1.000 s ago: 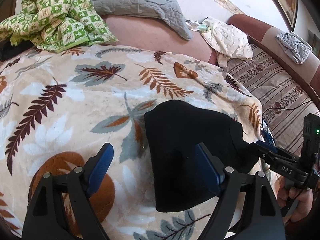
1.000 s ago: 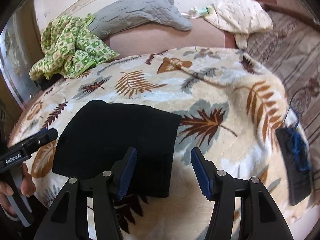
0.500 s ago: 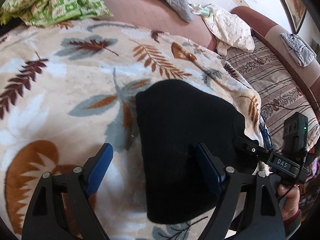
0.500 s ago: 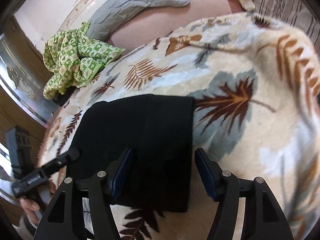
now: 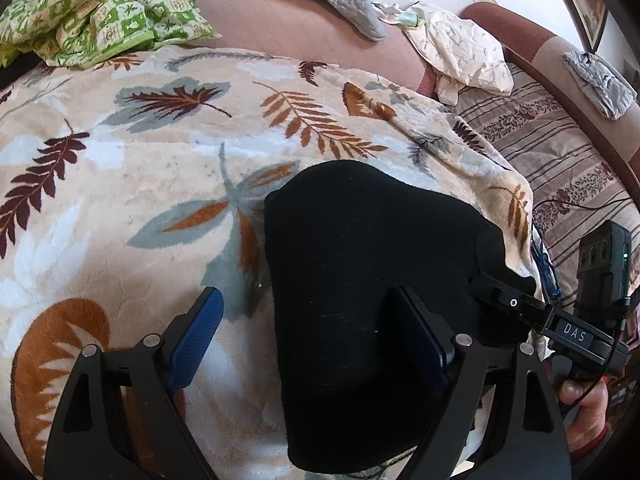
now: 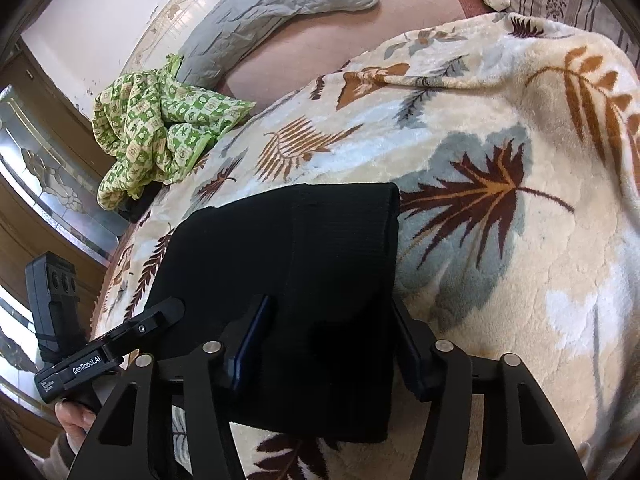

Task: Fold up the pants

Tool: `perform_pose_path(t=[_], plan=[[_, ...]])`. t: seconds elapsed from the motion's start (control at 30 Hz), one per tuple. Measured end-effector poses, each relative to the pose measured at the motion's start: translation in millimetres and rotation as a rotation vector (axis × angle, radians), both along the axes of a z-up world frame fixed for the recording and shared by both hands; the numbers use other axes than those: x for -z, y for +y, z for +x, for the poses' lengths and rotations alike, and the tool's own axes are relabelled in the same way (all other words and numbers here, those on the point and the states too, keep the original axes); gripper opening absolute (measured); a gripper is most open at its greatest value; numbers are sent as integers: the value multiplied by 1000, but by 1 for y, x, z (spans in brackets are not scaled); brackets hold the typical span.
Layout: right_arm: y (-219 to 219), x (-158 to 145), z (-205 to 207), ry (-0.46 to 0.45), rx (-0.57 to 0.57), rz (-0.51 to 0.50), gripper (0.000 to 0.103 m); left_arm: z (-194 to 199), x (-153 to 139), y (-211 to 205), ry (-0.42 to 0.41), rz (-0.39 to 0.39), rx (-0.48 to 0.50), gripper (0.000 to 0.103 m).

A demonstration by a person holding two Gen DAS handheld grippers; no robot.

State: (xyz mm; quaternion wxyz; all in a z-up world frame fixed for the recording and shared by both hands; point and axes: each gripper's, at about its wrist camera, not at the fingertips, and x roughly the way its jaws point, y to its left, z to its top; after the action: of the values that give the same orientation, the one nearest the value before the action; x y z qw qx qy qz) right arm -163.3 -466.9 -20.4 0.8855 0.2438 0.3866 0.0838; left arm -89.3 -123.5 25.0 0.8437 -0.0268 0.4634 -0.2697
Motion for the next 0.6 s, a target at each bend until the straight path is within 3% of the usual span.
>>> perform_pose_path(t=[0.07,0.13,0.23,0.33,0.47,0.6], plan=[[1,-4,-3,-10,-2,-14,47,-2,-2,-3,-10,-2,18,75],[3,-10,-5,-21,-6,-30,43,-6,-7,-8,-31,1,43,55],[6,-24,-8,-50,-3,-36,38,-6,-15,-9,-31,-9,42,45],[11,-47,-3,-89,-28,-67,35,8,-29,-3,1,-59,22,41],[18,-70,20,-129,-47,-110,35,29,-52,2,-63,-70,-6,39],[27,-65,57,-121,-56,-165,36,58,-50,-2,-101,-23,-36,39]])
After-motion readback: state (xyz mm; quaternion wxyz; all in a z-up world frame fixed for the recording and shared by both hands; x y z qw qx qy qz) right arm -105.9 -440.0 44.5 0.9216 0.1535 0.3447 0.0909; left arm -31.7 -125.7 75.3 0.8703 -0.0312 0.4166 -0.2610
